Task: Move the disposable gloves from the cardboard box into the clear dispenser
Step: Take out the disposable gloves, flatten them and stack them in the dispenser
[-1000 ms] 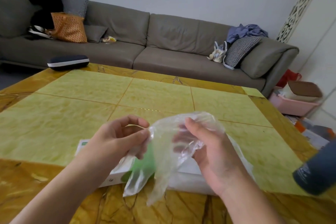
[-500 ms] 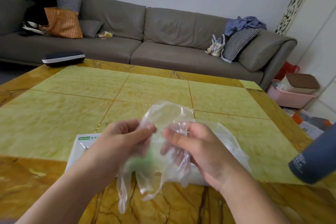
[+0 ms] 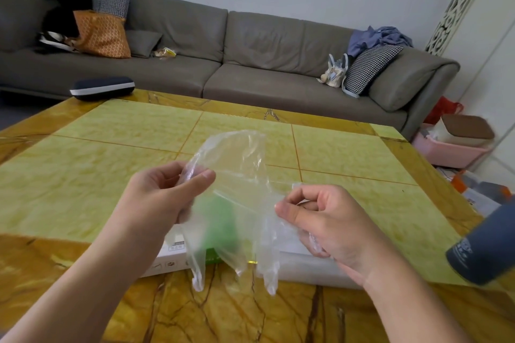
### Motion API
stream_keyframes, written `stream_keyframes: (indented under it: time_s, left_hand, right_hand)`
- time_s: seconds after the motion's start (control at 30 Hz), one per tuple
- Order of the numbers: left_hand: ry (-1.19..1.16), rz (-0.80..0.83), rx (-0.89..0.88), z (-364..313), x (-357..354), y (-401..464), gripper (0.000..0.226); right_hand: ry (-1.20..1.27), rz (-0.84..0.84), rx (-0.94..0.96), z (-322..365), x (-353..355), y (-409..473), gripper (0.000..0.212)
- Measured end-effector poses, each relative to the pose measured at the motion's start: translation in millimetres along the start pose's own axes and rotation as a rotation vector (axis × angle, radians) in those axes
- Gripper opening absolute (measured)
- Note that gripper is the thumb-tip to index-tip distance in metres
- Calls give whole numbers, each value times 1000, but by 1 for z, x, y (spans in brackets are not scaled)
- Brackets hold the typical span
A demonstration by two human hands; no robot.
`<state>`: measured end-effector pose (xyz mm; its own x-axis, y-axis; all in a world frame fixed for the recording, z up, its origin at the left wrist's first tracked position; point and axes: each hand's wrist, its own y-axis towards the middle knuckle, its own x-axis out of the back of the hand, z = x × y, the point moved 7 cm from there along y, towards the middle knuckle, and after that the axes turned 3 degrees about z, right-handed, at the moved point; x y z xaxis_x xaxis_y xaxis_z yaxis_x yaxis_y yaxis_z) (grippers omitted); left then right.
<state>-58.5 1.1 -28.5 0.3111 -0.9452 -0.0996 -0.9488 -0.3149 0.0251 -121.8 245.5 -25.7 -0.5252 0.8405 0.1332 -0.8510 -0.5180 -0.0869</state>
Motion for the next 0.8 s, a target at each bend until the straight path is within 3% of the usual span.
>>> stream_keyframes:
  time_s: [0.13,0.27,0.53,0.63,0.8]
  left_hand:
    - [-9,3,-8,-1,1,1,33]
    - [-167,-2,57,-1,6,4,24]
    - [-294,60,181,-3,4,0,28]
    - [-279,54,147,-9,4,-2,26]
    - [-207,48,-22,-44,-8,-15,31]
  right_hand:
    - [-12,9,-4,-1,2,-2,23]
    - [-46,-15,31,0,8,-1,26]
    - [-118,-13,23,0,16,-1,14]
    - [-167,5,-25,-1,11,-3,7]
    - [-294,-199,83,20,13,-8,20]
